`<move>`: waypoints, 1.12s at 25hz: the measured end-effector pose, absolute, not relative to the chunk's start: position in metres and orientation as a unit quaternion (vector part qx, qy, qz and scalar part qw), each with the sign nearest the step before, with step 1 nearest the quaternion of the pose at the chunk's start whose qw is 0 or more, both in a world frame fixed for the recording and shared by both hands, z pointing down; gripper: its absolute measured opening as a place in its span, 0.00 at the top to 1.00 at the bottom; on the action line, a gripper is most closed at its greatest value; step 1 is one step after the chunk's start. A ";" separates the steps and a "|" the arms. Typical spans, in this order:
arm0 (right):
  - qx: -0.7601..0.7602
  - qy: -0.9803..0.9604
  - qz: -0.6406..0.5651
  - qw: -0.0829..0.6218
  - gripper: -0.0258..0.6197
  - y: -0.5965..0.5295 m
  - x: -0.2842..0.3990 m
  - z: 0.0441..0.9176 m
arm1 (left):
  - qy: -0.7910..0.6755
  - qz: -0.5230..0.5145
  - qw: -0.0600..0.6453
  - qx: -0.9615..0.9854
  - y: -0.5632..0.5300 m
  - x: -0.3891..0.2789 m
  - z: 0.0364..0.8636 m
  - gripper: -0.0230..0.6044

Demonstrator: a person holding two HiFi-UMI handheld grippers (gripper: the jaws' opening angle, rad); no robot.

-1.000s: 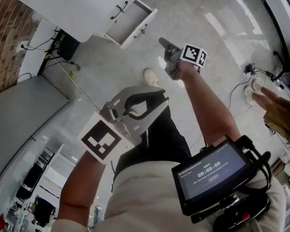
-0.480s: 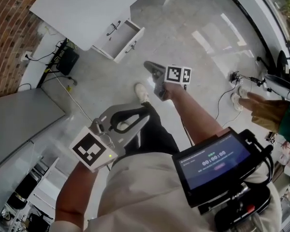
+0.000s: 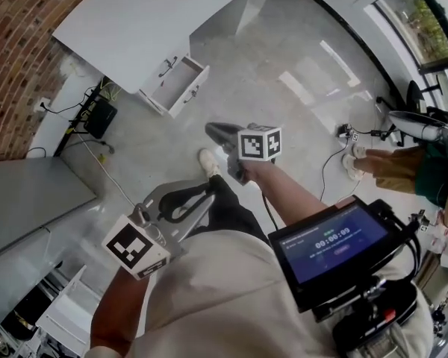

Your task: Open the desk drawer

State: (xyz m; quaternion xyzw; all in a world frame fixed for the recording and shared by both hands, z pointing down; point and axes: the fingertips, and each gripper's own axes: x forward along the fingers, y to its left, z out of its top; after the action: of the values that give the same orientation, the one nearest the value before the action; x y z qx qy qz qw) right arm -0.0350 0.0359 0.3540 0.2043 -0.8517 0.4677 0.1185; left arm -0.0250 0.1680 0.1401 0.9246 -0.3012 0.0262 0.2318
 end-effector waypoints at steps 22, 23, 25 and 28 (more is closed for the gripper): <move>0.123 -0.942 0.260 0.171 0.96 0.166 -0.076 0.204 | -0.300 0.015 0.229 0.926 0.255 -0.048 0.115 0.88; 0.122 -0.943 0.256 0.173 0.96 0.166 -0.077 0.203 | -0.300 0.014 0.230 0.926 0.254 -0.050 0.115 0.88; 0.119 -0.944 0.252 0.174 0.96 0.167 -0.081 0.201 | -0.300 0.013 0.230 0.926 0.253 -0.054 0.115 0.88; 0.116 -0.946 0.243 0.178 0.96 0.171 -0.085 0.200 | -0.299 0.014 0.231 0.926 0.253 -0.057 0.116 0.88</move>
State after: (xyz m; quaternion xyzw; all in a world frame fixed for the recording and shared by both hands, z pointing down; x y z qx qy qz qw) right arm -0.0848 0.1709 0.2000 0.1161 -0.9463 0.2435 0.1781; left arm -0.0568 0.2528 0.1162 0.9257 -0.2990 0.0136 0.2312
